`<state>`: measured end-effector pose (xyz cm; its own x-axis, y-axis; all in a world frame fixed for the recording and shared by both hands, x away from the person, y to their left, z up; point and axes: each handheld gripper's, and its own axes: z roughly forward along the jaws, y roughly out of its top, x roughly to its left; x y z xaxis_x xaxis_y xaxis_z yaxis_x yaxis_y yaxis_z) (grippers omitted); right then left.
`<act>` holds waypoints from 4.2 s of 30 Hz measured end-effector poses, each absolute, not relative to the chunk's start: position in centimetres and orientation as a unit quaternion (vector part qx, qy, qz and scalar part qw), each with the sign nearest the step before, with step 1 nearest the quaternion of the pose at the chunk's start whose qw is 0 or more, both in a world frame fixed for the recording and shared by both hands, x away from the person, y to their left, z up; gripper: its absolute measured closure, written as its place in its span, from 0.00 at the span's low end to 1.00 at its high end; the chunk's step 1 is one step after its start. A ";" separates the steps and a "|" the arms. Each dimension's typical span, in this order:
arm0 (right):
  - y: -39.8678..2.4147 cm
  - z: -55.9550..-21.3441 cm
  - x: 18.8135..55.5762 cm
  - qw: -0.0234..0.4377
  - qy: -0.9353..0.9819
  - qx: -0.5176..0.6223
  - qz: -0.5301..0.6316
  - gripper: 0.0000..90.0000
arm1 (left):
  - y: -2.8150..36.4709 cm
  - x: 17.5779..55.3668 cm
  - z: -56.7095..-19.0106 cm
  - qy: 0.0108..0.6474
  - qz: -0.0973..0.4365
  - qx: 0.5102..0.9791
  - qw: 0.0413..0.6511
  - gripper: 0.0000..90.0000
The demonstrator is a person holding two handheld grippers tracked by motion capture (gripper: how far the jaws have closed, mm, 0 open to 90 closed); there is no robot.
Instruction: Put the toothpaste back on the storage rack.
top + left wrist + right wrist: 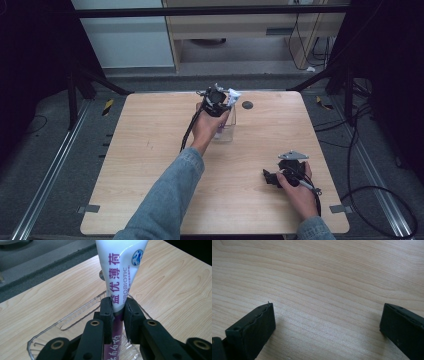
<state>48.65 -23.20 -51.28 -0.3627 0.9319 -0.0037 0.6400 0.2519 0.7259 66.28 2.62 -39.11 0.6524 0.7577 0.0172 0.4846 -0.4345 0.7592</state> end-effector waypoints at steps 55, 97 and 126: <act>-23.2 -51.3 48.6 0.223 0.759 0.519 0.324 0.00 | 4.1 65.0 -38.2 0.373 0.185 0.820 0.393 0.83; -23.3 -51.3 48.5 0.220 0.760 0.518 0.326 0.01 | 6.0 58.5 -35.6 0.324 0.183 0.839 0.396 0.14; -23.3 -51.3 48.5 0.221 0.760 0.517 0.325 0.01 | 10.1 55.7 -38.7 0.286 0.171 0.867 0.371 0.06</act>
